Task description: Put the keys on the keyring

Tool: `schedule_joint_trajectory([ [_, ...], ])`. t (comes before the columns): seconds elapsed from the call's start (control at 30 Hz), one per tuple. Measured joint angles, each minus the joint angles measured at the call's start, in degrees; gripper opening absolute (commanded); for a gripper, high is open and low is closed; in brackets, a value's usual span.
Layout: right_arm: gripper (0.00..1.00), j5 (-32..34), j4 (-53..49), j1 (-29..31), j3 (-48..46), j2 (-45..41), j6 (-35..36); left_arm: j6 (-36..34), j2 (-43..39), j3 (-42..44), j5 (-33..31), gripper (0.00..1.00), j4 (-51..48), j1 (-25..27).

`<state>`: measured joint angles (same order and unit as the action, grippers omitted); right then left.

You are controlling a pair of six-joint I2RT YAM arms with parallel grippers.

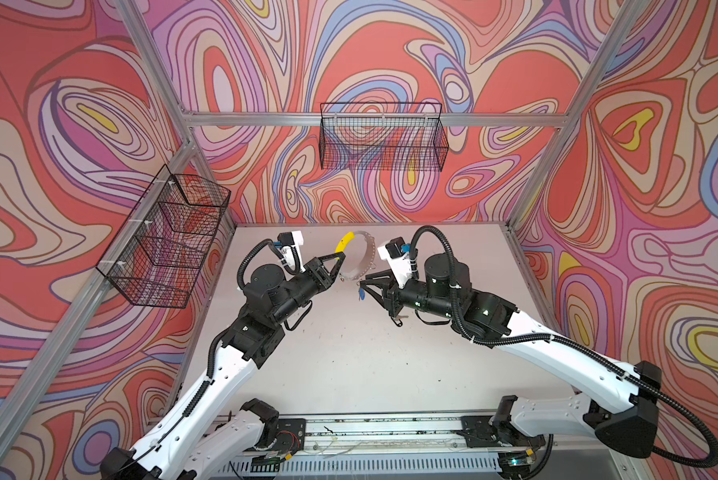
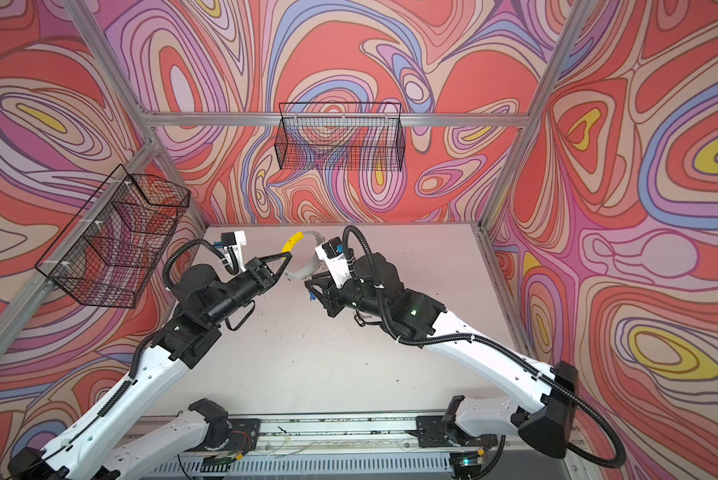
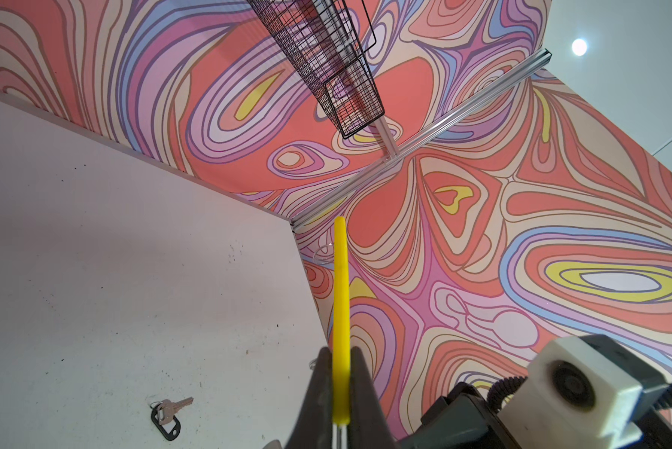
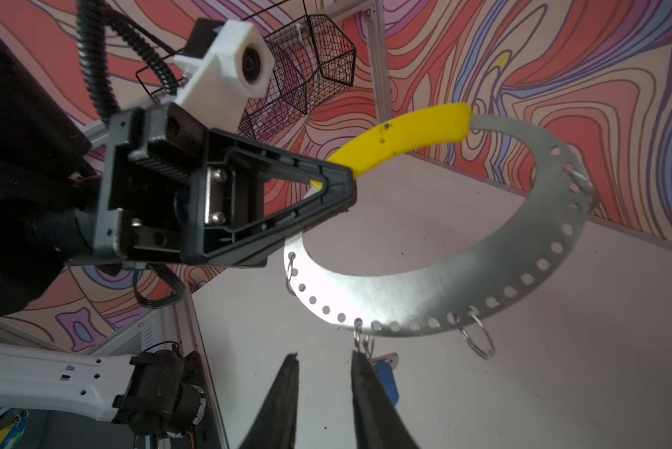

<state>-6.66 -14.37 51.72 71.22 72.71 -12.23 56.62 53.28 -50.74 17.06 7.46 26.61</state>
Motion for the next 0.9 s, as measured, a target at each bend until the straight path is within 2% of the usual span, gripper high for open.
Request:
schedule_joint_trajectory([
  [0.3,0.23,3.2,-0.6,0.0,0.0,2.2,2.1,0.7,0.0,0.0,-0.2,0.0,-0.4,0.0],
  [0.63,0.11,3.5,0.2,0.1,0.0,4.8,2.8,0.7,0.0,0.0,-0.2,0.0,-0.4,0.0],
  [0.9,0.11,3.1,1.4,0.1,0.1,4.8,2.8,0.7,0.0,0.0,-0.2,0.0,-0.5,0.0],
])
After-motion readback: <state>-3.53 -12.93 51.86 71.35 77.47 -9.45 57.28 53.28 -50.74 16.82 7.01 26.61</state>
